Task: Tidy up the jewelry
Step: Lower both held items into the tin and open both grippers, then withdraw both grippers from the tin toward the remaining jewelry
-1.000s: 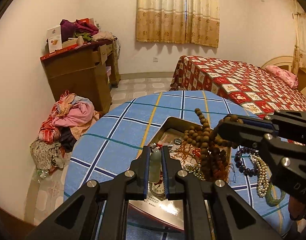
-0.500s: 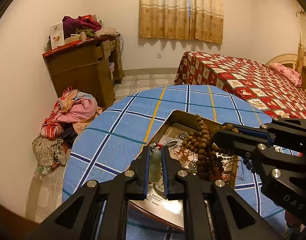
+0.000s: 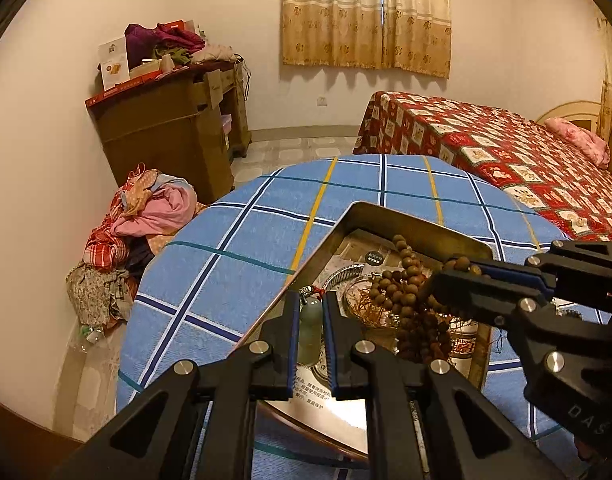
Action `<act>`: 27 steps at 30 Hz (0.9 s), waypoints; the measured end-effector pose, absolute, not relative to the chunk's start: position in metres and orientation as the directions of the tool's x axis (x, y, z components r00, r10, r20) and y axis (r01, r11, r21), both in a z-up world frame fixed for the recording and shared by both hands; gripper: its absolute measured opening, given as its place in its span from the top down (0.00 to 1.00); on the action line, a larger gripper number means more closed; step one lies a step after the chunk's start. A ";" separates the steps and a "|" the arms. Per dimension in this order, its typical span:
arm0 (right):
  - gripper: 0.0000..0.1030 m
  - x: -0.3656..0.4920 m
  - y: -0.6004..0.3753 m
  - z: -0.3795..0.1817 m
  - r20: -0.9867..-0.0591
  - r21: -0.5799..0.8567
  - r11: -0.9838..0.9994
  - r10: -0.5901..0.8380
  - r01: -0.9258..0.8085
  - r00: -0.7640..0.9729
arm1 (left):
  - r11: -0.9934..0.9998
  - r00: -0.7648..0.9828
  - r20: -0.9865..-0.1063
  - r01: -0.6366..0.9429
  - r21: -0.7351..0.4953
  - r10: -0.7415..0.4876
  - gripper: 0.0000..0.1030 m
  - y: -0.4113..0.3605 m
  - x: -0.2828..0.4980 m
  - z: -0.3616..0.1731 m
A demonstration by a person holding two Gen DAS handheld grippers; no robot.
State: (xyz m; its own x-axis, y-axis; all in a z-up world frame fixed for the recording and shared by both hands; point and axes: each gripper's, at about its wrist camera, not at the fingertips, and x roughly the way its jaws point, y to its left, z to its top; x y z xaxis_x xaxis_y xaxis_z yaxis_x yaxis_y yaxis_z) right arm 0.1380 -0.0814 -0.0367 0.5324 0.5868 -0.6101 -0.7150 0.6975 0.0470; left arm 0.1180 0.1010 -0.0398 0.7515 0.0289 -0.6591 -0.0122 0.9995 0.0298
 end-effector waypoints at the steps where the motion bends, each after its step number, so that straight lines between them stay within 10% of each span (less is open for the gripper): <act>1: 0.90 0.138 -0.082 -0.037 -0.612 0.045 0.698 0.584 -0.714 0.533 | 0.999 0.751 -0.660 -0.013 0.031 0.031 0.90 0.101 0.118 -0.040; 27: 0.90 0.140 -0.077 -0.056 -0.644 0.017 0.707 0.548 -0.707 0.533 | 0.999 0.729 -0.683 -0.027 0.034 0.043 0.90 0.104 0.121 -0.058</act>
State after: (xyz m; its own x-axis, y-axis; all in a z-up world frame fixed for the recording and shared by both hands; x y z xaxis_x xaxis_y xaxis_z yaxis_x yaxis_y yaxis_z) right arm 0.1403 -0.0773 -0.0562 0.5335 0.5483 -0.6440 -0.7067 0.7073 0.0168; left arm 0.1208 0.1036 -0.0582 0.7293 0.0430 -0.6829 -0.0274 0.9991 0.0335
